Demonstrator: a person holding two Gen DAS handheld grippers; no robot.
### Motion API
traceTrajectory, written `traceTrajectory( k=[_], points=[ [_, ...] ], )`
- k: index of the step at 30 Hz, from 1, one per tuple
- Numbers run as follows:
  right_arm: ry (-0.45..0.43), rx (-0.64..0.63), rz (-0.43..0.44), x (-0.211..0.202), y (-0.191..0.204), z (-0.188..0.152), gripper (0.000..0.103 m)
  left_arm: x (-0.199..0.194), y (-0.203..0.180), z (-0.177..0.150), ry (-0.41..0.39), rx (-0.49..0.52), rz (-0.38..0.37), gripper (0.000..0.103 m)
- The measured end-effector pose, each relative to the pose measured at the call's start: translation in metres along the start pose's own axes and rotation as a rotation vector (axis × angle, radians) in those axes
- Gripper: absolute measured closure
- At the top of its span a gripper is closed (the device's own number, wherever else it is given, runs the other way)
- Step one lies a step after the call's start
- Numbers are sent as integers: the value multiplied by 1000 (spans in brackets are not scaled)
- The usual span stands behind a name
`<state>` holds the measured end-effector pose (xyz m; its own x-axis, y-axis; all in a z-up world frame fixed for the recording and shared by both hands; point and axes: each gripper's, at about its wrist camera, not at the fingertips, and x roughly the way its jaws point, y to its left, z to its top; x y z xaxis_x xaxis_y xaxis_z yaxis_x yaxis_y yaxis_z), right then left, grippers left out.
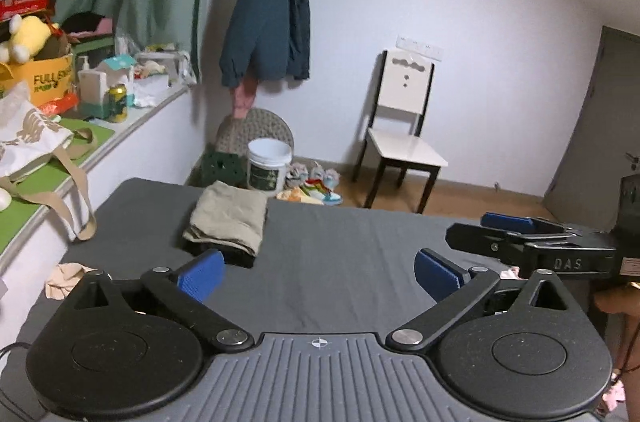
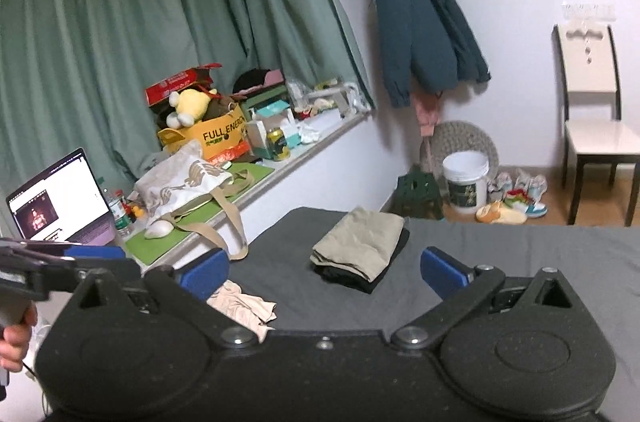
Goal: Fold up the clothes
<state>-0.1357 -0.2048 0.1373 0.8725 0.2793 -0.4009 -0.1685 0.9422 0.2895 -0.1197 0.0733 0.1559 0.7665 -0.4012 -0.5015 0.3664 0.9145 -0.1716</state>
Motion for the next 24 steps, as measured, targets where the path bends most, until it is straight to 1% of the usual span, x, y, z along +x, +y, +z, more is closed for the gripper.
traceTrajectory(
  k=[4, 6, 9, 11, 14, 15, 17, 19, 22, 24],
  points=[
    [8, -44, -23, 10, 19, -5, 0, 27, 26, -7, 38, -47, 23, 1],
    [15, -67, -39, 19, 28, -7, 0, 44, 36, -14, 67, -52, 45, 0],
    [19, -92, -59, 36, 36, -18, 0, 72, 45, -28, 122, -48, 139, 0],
    [47, -118, -98, 56, 41, -29, 0, 89, 53, -36, 131, -54, 185, 0],
    [88, -186, -188, 88, 48, -48, 0, 112, 62, -49, 138, -66, 217, 0],
    [82, -208, -203, 96, 49, -55, 0, 120, 64, -53, 141, -73, 236, 0],
    [69, -240, -200, 108, 49, -69, 0, 135, 67, -61, 148, -82, 278, 0],
    [79, -227, -190, 120, 43, -81, 0, 149, 67, -69, 155, -76, 327, 0],
    [141, -132, -173, 141, 26, -93, 0, 163, 62, -80, 137, -66, 395, 1],
    [157, -70, -138, 150, 12, -101, 0, 170, 58, -88, 135, -82, 432, 0]
  ],
)
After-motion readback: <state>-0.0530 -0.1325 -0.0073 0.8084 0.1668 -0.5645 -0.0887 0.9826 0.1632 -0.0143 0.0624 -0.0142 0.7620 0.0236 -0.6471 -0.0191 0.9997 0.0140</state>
